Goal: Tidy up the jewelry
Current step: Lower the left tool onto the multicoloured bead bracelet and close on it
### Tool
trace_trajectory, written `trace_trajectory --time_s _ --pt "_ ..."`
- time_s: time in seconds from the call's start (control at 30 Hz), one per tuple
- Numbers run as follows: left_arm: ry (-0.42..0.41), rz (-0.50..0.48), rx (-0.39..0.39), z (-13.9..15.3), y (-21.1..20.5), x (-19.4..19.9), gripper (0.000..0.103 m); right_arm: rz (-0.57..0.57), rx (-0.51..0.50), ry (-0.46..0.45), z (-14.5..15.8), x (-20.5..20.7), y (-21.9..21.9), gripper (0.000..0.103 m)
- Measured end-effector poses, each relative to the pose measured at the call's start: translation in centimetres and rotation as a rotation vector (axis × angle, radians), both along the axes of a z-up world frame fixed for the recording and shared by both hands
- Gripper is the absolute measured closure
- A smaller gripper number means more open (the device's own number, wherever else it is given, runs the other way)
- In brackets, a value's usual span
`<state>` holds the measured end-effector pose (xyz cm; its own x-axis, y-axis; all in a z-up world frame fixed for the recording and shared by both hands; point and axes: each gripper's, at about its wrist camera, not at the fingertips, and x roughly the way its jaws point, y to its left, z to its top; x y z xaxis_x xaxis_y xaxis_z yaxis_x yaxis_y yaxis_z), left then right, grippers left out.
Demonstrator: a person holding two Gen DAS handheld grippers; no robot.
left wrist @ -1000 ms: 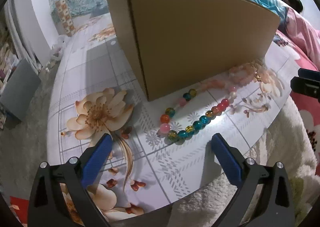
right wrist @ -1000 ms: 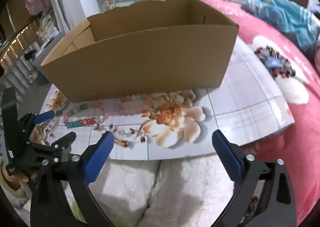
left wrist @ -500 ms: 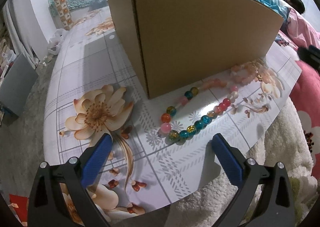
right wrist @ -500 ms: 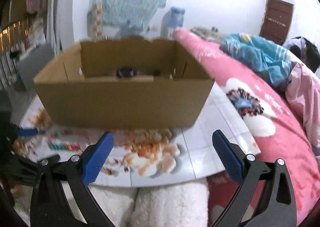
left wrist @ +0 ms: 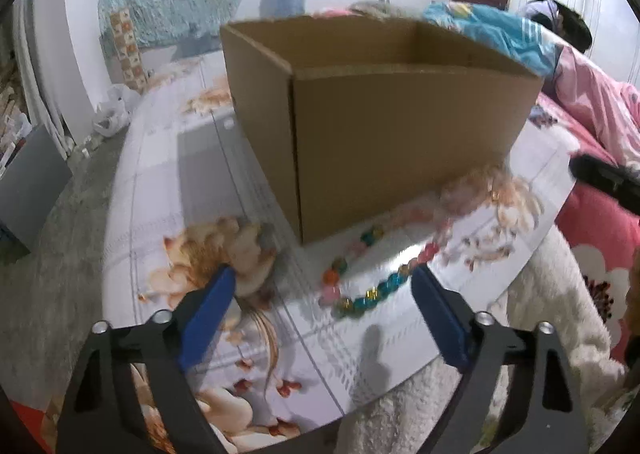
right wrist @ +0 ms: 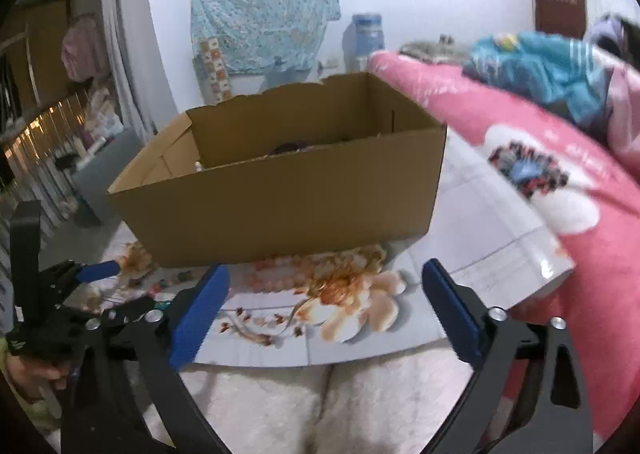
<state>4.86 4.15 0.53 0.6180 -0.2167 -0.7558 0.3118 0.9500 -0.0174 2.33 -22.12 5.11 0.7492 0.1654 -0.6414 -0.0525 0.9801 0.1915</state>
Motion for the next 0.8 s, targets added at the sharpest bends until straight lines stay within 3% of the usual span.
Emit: trace_trajectory --time_s 0.17,0.33,0.7,0.8 --pt "-0.008 -0.006 0.058 -0.3 -0.9 1.1 0.045 0.033 0.086 0.071 -1.1 0.5 -0.1 0.022" --pt "0.040 -0.035 0.114 -2.2 -2.2 1.8 0.058 0.048 0.100 0.078 -1.2 0.5 0.3 0.028" --pt "0.080 -0.100 0.080 -2.1 -2.7 -1.4 0.060 0.122 0.131 0.123 -2.2 1.0 1.8 0.052" --pt "0.077 -0.089 0.074 -2.1 -2.5 -1.0 0.062 0.179 0.132 0.141 -2.6 1.4 3.4 0.065"
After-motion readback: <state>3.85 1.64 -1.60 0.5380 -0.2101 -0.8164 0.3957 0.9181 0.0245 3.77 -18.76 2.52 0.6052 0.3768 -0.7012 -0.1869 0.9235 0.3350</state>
